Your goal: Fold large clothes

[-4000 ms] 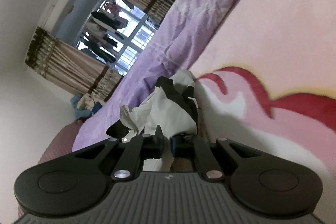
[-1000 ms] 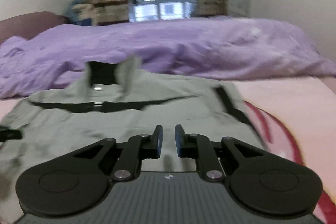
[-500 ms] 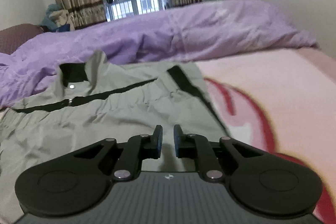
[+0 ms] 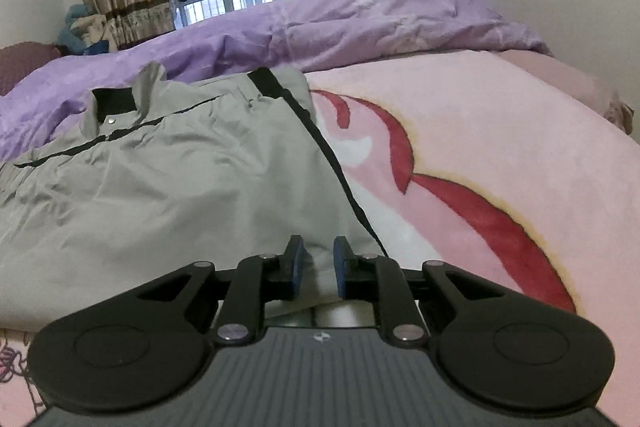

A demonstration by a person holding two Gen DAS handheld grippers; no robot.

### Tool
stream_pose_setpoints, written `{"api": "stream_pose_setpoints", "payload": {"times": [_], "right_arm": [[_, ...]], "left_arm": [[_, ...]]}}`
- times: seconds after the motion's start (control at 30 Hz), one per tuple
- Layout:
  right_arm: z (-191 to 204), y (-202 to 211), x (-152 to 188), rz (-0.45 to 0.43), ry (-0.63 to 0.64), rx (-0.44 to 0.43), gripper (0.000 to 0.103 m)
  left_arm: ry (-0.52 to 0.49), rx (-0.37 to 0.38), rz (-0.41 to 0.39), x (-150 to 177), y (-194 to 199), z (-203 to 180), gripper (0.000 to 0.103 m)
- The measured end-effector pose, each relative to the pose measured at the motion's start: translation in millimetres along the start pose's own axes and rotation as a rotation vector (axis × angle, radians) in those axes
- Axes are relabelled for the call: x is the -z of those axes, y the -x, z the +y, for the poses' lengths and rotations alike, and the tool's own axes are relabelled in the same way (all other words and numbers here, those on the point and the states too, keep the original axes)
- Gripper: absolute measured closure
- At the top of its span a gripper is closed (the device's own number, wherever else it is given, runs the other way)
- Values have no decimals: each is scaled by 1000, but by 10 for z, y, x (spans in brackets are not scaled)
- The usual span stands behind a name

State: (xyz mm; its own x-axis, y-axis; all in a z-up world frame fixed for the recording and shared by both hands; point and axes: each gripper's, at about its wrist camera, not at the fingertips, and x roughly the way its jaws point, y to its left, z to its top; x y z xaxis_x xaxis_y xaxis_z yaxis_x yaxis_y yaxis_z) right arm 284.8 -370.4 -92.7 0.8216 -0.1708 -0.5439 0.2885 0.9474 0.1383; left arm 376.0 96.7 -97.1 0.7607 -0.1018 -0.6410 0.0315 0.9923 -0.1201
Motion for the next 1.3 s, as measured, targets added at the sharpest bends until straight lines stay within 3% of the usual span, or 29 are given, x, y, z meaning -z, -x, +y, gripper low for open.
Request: {"api": "stream_pose_setpoints", "payload": {"times": [0.13,0.23,0.4,0.53,0.63,0.8,0.97,1.3], "right_arm": [[161,133,-99,21,-18,55,83],[407,405,-90,-40,0,-53,83],[1132,556,-15,-30,106,-255,83],[1651,459,95,-10,173,-326,83],[1876,291,169,11,196,-318,83],[1908,139,237,38,159,-303,83],[1883,122,259,44,144,-321,83],[1871,100,261,40,145,-330,81]], "left_arm": [[11,-3,13,-40,126,20,44],[55,-2,-11,-13,334,71,44],[229,26,-30,198,636,245,44],[370,105,-26,361,644,352,44],[441,136,-9,405,552,386,44],[536,176,-36,402,436,422,41],[695,277,-77,463,331,526,40],[732,264,-145,320,164,493,38]]}}
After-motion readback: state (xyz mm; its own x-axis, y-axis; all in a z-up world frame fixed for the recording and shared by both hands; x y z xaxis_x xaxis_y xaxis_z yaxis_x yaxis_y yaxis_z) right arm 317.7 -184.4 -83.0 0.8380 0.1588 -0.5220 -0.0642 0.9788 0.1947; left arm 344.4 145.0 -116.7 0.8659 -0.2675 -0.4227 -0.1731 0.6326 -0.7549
